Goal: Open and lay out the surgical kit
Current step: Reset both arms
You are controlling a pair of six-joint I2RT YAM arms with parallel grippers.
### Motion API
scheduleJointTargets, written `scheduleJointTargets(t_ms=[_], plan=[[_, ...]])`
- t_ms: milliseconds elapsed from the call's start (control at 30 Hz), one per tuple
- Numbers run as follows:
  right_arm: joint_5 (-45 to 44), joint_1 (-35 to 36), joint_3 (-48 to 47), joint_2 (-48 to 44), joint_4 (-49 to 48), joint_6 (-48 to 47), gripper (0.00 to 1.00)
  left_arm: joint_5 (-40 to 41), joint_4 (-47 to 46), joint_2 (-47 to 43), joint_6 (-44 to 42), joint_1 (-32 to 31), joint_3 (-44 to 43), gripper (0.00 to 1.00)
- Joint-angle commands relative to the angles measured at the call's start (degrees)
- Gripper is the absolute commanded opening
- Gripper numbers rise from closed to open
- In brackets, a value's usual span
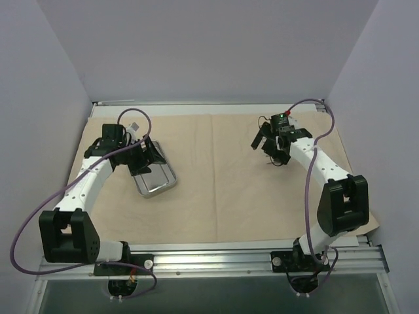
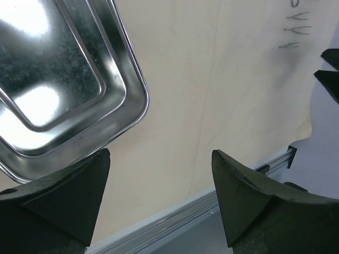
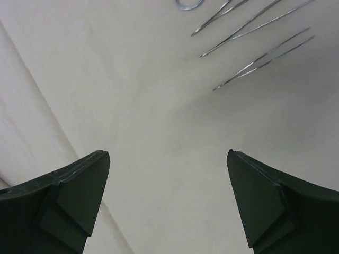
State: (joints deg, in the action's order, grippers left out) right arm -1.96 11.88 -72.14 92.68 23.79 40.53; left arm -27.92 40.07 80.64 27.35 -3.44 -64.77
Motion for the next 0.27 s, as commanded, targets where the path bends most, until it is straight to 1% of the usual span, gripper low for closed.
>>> scheduleJointTargets(t_ms=[0,33,67,100,133,167,200,233], plan=[[-1.22,4.02,12.66,-8.03,-11.89,-4.50,1.00,-3.28,-14.04,-7.40,6.13,-0.07,7.71,0.86],[0.01,4.99,15.77,-9.70,-18.02,-3.45,1.00,-3.54,-15.89,-8.39,6.57,-0.16,11.56,0.87],[0.46,6.82,18.50,-11.19,-20.51,-2.92,1.00,-3.98,-17.12,-9.27,6.83,-0.25,12.90,0.87],[0.81,7.54,23.22,-13.91,-22.89,-2.48,1.00,-4.42,-18.96,-10.67,7.27,-0.25,14.14,0.87],[1.34,8.50,25.36,-15.41,-28.22,-2.83,1.00,-5.03,-20.11,-11.20,7.54,-0.25,16.41,0.88],[1.25,10.69,27.47,-16.82,-30.19,-3.18,1.00,-6.43,-22.39,-11.82,8.06,-0.34,17.39,0.88],[0.47,11.75,29.23,-19.88,-31.77,-3.09,1.00,-7.31,-23.63,-13.21,8.67,-0.25,18.36,0.88],[0.81,12.29,32.47,-21.56,-35.44,-2.92,1.00,-8.37,-25.55,-13.84,9.73,-0.16,19.41,0.88]])
